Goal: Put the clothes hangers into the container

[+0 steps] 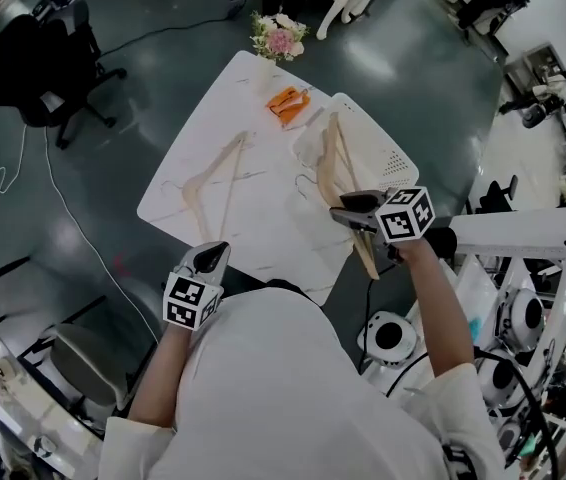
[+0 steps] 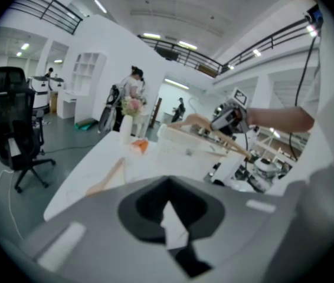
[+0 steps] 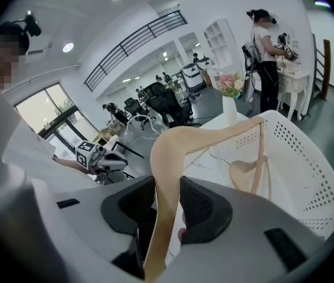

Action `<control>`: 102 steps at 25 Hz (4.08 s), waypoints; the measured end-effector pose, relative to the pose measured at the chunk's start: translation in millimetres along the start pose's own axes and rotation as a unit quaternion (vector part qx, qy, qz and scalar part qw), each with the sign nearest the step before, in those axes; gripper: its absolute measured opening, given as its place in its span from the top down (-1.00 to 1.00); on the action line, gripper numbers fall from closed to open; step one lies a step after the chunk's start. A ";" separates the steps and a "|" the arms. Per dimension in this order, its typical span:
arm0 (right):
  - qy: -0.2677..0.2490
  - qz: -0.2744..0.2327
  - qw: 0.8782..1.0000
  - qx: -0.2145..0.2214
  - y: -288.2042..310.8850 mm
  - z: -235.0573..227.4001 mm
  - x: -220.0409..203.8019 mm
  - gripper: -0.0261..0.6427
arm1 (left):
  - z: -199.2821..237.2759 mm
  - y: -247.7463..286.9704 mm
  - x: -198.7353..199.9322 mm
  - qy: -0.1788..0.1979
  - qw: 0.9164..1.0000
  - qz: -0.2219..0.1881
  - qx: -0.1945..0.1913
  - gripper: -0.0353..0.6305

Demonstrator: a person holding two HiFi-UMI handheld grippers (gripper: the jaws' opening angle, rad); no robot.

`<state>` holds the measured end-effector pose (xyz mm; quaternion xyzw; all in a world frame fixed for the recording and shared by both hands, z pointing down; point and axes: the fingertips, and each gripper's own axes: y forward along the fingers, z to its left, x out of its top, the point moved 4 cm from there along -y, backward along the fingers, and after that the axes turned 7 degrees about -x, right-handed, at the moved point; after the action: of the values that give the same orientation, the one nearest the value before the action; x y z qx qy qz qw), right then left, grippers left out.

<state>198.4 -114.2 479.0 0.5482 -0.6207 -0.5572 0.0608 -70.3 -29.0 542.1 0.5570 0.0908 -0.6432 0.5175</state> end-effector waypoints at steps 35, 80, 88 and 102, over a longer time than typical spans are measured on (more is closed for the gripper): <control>0.016 0.033 0.995 -0.092 27.5 -97.6 -10.0 0.48 | -17.3 -0.8 -16.0 -0.016 0.999 0.018 0.025 0.90; 0.090 -0.166 0.982 0.012 77.0 97.8 -61.8 0.91 | -42.7 -8.0 7.5 -0.005 0.999 -0.030 0.008 0.90; 0.090 -0.161 0.983 0.022 71.2 76.2 -71.7 0.91 | -52.1 3.4 -0.5 -0.022 0.999 -0.021 0.031 0.90; 0.093 -0.141 0.986 0.004 113.1 69.5 -58.6 0.91 | -22.4 -24.0 -32.1 -0.053 0.995 -0.006 0.079 0.90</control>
<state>104.4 -52.1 570.3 0.6800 -0.5307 -0.5046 0.0366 -79.7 15.4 549.0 0.5603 0.0152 -0.6801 0.4725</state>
